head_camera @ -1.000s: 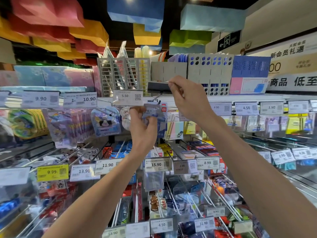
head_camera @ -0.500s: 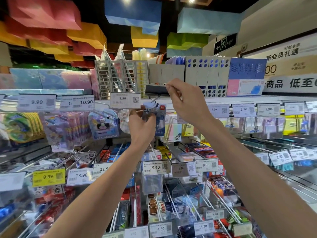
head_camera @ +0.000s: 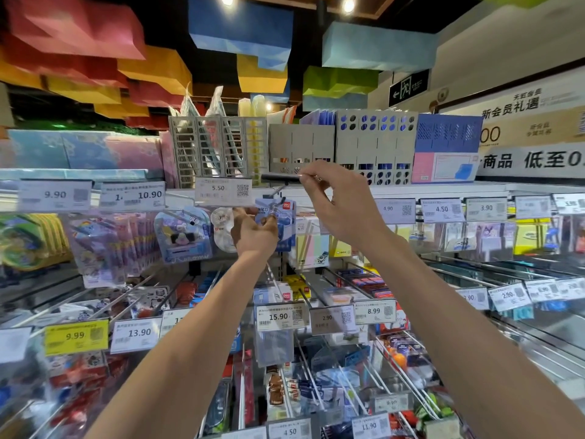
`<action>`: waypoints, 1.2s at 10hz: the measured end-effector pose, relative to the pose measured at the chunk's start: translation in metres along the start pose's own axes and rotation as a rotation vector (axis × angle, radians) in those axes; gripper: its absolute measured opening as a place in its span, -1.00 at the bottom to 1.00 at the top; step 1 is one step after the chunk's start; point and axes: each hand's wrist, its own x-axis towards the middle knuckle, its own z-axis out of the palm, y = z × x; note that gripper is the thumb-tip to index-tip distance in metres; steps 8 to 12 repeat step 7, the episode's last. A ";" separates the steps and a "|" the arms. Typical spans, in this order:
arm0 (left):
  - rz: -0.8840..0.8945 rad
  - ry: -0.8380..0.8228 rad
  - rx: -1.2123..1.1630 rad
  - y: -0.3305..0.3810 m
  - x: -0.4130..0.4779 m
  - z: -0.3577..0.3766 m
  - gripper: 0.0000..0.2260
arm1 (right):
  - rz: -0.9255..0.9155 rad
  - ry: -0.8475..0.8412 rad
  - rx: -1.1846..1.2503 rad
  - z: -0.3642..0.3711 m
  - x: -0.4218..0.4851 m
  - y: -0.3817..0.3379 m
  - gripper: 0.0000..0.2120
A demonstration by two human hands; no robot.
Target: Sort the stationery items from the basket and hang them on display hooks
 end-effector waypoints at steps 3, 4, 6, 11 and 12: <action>0.047 -0.023 0.125 -0.011 0.004 -0.009 -0.68 | -0.144 -0.083 -0.218 -0.002 -0.015 0.014 -0.83; 0.019 -0.088 0.204 -0.021 0.002 -0.015 -0.66 | -0.203 -0.066 -0.338 -0.001 -0.023 0.016 -0.75; -0.006 -0.145 0.302 -0.029 -0.014 -0.032 -0.71 | -0.126 -0.154 -0.495 -0.001 -0.042 0.011 -0.48; 0.064 -0.161 0.322 -0.028 -0.023 -0.038 -0.73 | -0.118 -0.152 -0.505 -0.004 -0.053 0.016 -0.44; 0.064 -0.161 0.322 -0.028 -0.023 -0.038 -0.73 | -0.118 -0.152 -0.505 -0.004 -0.053 0.016 -0.44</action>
